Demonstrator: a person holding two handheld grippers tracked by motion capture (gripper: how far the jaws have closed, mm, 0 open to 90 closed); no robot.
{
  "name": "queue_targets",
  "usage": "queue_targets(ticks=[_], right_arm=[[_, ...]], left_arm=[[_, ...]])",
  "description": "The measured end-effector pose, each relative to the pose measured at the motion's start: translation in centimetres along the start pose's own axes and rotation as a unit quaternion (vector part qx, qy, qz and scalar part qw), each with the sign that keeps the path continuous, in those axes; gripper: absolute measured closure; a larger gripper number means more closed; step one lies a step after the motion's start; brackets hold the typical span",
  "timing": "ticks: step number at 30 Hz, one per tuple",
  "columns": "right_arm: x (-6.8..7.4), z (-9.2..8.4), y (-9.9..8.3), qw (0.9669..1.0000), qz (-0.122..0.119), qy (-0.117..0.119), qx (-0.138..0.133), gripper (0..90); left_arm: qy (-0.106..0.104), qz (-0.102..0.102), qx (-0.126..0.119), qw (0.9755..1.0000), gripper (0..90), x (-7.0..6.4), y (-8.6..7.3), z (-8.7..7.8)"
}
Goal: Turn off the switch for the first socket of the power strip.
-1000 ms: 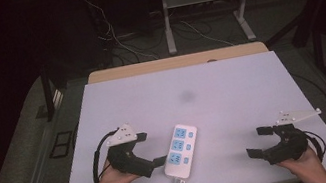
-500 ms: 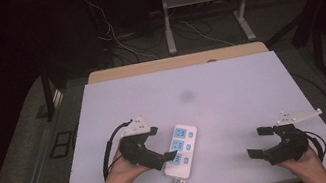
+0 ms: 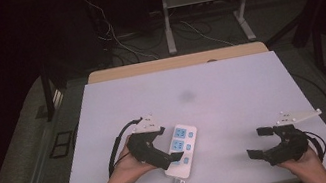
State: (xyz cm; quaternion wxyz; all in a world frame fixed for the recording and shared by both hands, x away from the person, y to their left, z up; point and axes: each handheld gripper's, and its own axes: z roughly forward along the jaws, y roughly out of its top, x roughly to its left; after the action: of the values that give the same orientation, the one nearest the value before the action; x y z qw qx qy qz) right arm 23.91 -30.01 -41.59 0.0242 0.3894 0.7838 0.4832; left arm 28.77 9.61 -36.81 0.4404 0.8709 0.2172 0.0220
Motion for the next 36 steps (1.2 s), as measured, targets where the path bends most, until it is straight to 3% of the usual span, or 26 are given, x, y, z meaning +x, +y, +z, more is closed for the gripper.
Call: queue_targets(ticks=[16, 24, 28, 36], right_arm=[[0.0, -0.1, 0.0, 1.0000, 0.000, -0.002, -0.002, 0.4], [-0.1, 0.0, -0.1, 1.0000, -0.002, -0.001, 0.000, 0.4], [0.0, 0.0, 0.0, 1.0000, -0.003, -0.001, 0.001, 0.4], [-0.1, 0.0, -0.1, 1.0000, -0.006, 0.000, 0.001, 0.4]], left_arm=[[-0.020, 0.028, 0.058, 0.9977, 0.4, -0.5, 0.0, 1.9], [-0.034, 0.032, 0.071, 0.9964, 6.4, -0.5, 0.3, 2.4], [-0.040, 0.043, 0.081, 0.9950, 13.6, -0.6, 0.6, 2.7], [-0.053, 0.051, 0.097, 0.9926, 16.6, -0.6, 0.8, 3.3]])
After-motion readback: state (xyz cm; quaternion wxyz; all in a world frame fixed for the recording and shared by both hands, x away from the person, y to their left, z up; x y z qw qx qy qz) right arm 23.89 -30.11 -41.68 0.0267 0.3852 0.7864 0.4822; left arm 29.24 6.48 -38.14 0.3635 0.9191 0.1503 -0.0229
